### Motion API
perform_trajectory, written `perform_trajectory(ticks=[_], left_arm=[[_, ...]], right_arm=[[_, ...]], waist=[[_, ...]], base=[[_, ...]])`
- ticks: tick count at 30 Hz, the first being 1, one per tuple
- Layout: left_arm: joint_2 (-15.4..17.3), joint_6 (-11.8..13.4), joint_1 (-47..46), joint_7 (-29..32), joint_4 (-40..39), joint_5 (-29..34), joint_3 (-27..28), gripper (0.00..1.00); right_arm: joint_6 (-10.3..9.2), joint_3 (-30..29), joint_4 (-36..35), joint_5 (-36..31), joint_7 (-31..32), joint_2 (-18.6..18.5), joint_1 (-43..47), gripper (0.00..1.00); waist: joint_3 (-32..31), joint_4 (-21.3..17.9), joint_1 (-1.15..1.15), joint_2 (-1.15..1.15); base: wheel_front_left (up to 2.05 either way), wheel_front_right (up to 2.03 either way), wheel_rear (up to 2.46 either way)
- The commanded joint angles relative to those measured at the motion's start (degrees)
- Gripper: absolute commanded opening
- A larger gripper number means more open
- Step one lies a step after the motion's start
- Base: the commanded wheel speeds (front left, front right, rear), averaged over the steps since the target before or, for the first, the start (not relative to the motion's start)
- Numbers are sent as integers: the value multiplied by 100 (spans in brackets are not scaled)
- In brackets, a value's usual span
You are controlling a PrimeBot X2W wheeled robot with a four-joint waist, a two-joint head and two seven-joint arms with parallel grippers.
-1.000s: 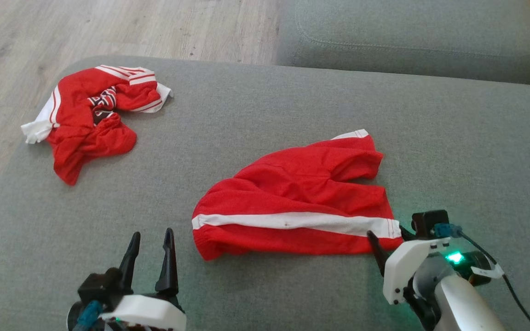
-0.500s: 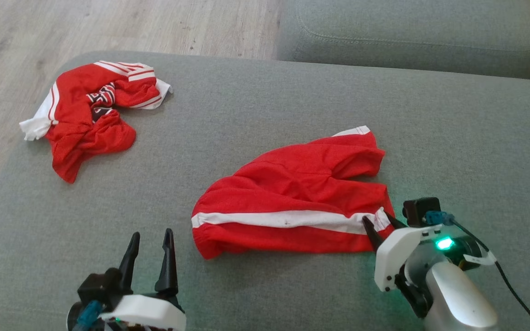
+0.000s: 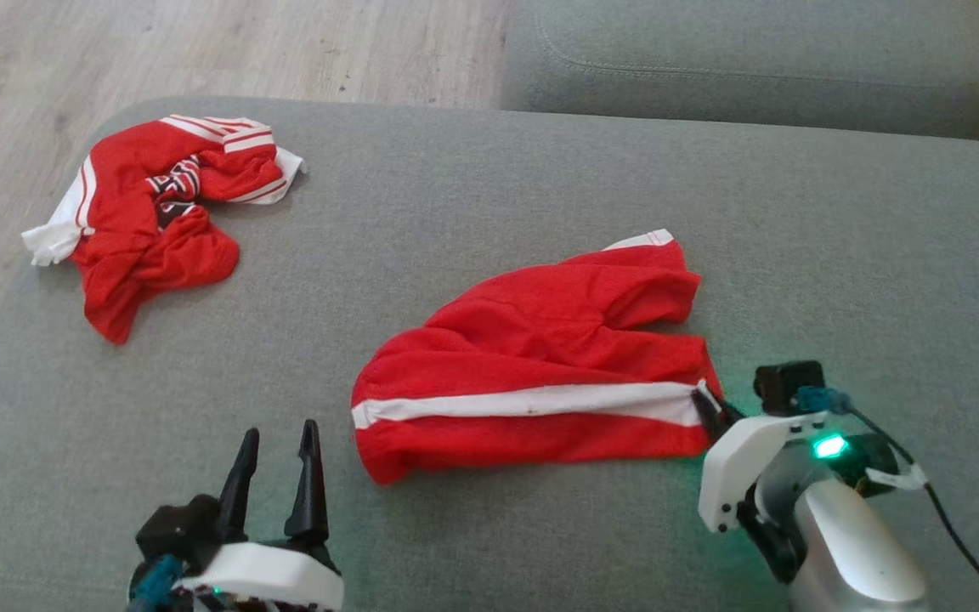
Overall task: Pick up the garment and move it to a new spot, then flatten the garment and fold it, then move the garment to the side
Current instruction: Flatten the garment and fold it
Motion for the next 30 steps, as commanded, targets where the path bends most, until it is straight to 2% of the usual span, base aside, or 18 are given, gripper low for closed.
perform_trajectory(ticks=[1,8,13,23,24,25,26,28,30], left_arm=[[-34,-98,-273,-46,-142,-141,254,100],[-186,-407,-316,335,-88,-621,197,100],[-318,-653,-307,1013,-76,-1208,-17,100],[-357,-810,-274,1435,-254,-1665,-526,100],[-351,-814,-282,1462,-251,-1680,-575,81],[-340,-817,-290,1491,-244,-1693,-621,48],[-327,-820,-299,1516,-240,-1707,-663,36],[-310,-824,-318,1488,-251,-1737,-702,0],[-284,-827,-379,1286,-294,-1731,-686,0]], right_arm=[[43,23,-252,-36,-154,-18,-235,0],[43,-251,-556,-81,-350,-18,-40,0],[43,-258,-765,-69,-332,-18,117,0],[43,-215,-1036,-3,-284,-18,224,0],[43,-210,-1052,-1,-283,-18,229,0],[43,-203,-1067,2,-281,-18,233,0],[43,-194,-1082,7,-281,-18,235,0],[43,-193,-1113,19,-297,-18,242,0],[43,-202,-1154,32,-338,-18,257,0]], waist=[[-13,-33,0,0],[-43,-135,0,0],[-46,-237,0,0],[-20,-339,0,0],[-19,-345,0,0],[-17,-353,0,0],[-16,-361,0,0],[-18,-367,0,0],[-41,-374,0,0]], base=[[0,0,0],[0,0,0],[0,0,0],[0,0,0],[0,0,0],[0,0,0],[0,0,0],[0,0,0],[0,0,0]])
